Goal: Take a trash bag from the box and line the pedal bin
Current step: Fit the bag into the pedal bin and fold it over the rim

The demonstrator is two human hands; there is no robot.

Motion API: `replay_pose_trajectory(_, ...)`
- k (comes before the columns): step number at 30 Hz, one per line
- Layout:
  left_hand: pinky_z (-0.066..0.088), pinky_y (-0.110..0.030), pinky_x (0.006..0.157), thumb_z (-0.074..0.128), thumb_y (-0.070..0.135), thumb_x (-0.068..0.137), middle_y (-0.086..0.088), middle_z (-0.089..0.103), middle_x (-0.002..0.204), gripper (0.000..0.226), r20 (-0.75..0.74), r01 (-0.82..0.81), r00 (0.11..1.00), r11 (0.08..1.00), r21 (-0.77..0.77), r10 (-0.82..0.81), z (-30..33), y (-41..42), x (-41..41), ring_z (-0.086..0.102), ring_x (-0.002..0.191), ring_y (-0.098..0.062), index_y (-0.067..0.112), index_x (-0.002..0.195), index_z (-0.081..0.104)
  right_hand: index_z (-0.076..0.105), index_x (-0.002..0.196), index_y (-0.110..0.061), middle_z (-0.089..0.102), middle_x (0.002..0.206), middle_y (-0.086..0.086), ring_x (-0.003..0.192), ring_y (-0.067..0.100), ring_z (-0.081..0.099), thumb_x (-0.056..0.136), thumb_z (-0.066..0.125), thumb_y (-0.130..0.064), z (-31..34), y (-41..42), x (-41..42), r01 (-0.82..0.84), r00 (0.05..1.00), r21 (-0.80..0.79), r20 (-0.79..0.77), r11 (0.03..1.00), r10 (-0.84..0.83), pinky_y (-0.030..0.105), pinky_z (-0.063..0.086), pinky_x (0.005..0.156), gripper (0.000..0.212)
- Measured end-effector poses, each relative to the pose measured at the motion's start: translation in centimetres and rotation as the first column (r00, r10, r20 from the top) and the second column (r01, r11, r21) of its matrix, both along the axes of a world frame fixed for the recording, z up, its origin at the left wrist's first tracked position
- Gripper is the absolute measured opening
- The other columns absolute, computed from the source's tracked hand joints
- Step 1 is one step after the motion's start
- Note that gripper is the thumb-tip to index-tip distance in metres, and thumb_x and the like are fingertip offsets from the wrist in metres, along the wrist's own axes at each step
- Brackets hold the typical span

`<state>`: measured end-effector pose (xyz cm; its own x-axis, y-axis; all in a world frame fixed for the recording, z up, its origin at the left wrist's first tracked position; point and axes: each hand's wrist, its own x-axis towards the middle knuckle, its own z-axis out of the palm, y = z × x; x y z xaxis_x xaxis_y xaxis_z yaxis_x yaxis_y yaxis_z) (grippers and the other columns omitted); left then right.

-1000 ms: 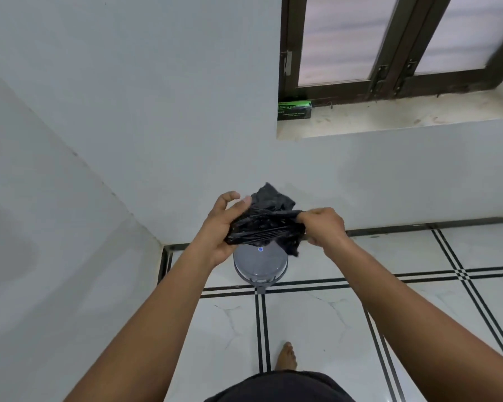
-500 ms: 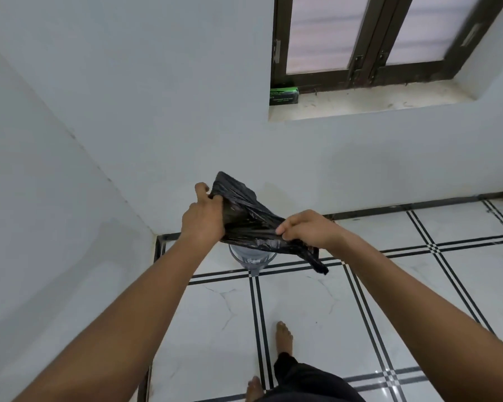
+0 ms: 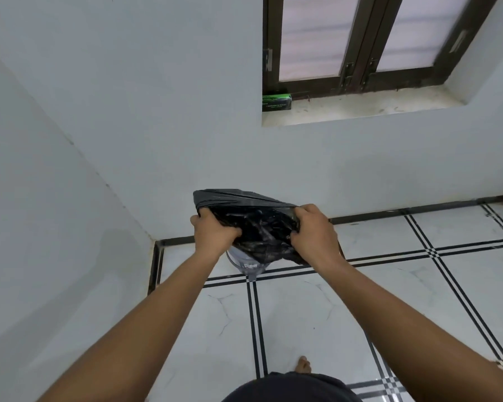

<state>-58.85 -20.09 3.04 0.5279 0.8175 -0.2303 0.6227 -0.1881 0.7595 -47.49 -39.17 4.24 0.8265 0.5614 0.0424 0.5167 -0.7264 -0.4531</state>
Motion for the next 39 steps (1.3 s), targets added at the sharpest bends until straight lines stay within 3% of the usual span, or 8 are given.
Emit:
replay_pose_trajectory(6,0.057,-0.039,0.074,0.068,0.014,0.087,-0.004,0.04,0.112,0.048,-0.557,0.503,0.796,0.771,0.391,-0.237,-1.0,4.0,-0.1,0.06,0.075,-0.027,0.032,0.131,0.065,0.048,0.113,-0.005,0.041,0.123,0.013,0.067,0.019,0.048,0.084,0.066,0.002,0.1,0.2,5.6,0.127,0.976,-0.067,-0.168,0.99,-0.137,0.031,0.045,0.062,0.035)
replay_pose_trajectory(12,0.051,-0.027,0.058,0.052,0.009,0.093,-0.009,0.061,0.11,0.054,-0.659,0.512,0.601,0.851,-0.117,-0.452,1.9,5.2,4.1,0.06,0.083,-0.024,0.021,0.145,0.055,0.058,0.103,-0.004,0.045,0.118,0.01,0.091,0.033,0.061,0.084,0.062,-0.016,-0.5,2.5,9.6,0.13,0.924,-0.203,-0.33,0.971,-0.193,0.031,0.046,0.067,0.023)
replay_pose_trajectory(17,0.053,-0.039,0.075,0.065,0.012,0.089,-0.01,0.038,0.146,0.056,-0.189,0.192,0.977,0.796,0.574,-0.1,3.0,5.9,6.3,0.065,0.089,-0.033,0.021,0.141,0.049,0.05,0.137,0.0,0.041,0.145,0.014,0.117,0.011,0.048,0.095,0.057,-0.003,2.6,6.3,9.8,0.148,0.987,0.55,-0.03,0.822,-0.158,0.009,0.035,0.099,0.042)
replay_pose_trajectory(20,0.054,-0.037,0.08,0.06,0.019,0.094,0.0,0.064,0.126,0.06,-0.144,0.197,0.979,0.851,0.486,-0.144,-1.0,7.8,4.9,0.064,0.09,-0.026,0.036,0.148,0.041,0.047,0.146,-0.002,0.042,0.147,0.014,0.13,0.018,0.05,0.093,0.054,0.009,-0.2,6.8,8.8,-0.167,0.974,0.398,0.208,0.902,0.089,0.019,0.041,0.109,0.055)
replay_pose_trajectory(24,0.056,-0.032,0.08,0.056,0.014,0.091,-0.006,0.066,0.129,0.046,-0.802,0.728,0.15,0.613,-0.306,-0.578,-4.5,10.3,1.6,0.065,0.099,-0.024,0.023,0.136,0.063,0.062,0.088,-0.01,0.061,0.092,0.009,0.101,0.03,0.068,0.089,0.055,-0.003,-4.5,6.7,6.7,-0.391,0.898,-0.568,-0.408,0.724,0.165,0.029,0.05,0.067,0.01)
replay_pose_trajectory(29,0.057,-0.04,0.088,0.059,0.028,0.078,-0.007,0.051,0.136,0.045,-0.421,0.479,0.838,0.839,0.26,-0.348,-4.5,15.5,3.8,0.067,0.103,-0.029,0.022,0.123,0.063,0.07,0.1,-0.003,0.067,0.109,0.018,0.097,0.033,0.069,0.076,0.067,-0.009,-4.0,10.5,8.7,0.009,0.972,0.003,-0.236,1.0,-0.008,0.032,0.056,0.081,0.025)
replay_pose_trajectory(33,0.055,-0.04,0.075,0.065,0.022,0.092,0.005,0.046,0.136,0.06,-0.108,0.172,0.985,0.845,0.506,-0.136,-3.9,15.9,3.7,0.063,0.082,-0.02,0.035,0.145,0.041,0.045,0.133,-0.001,0.036,0.144,0.015,0.085,0.023,0.057,0.082,0.077,-0.015,-2.6,11.6,8.8,-0.038,0.982,0.208,0.19,0.977,-0.003,0.032,0.054,0.074,0.062)
replay_pose_trajectory(39,0.054,-0.036,0.101,0.058,0.014,0.089,-0.003,0.063,0.135,0.051,-0.76,0.76,0.279,0.618,-0.199,-0.587,-8.7,19.1,0.3,0.065,0.117,-0.025,0.031,0.137,0.063,0.064,0.128,-0.013,0.065,0.125,0.011,0.111,0.032,0.068,0.097,0.055,-0.024,-6.6,9.4,7.0,-0.171,0.975,-0.644,-0.221,0.746,0.032,0.038,0.055,0.085,0.034)
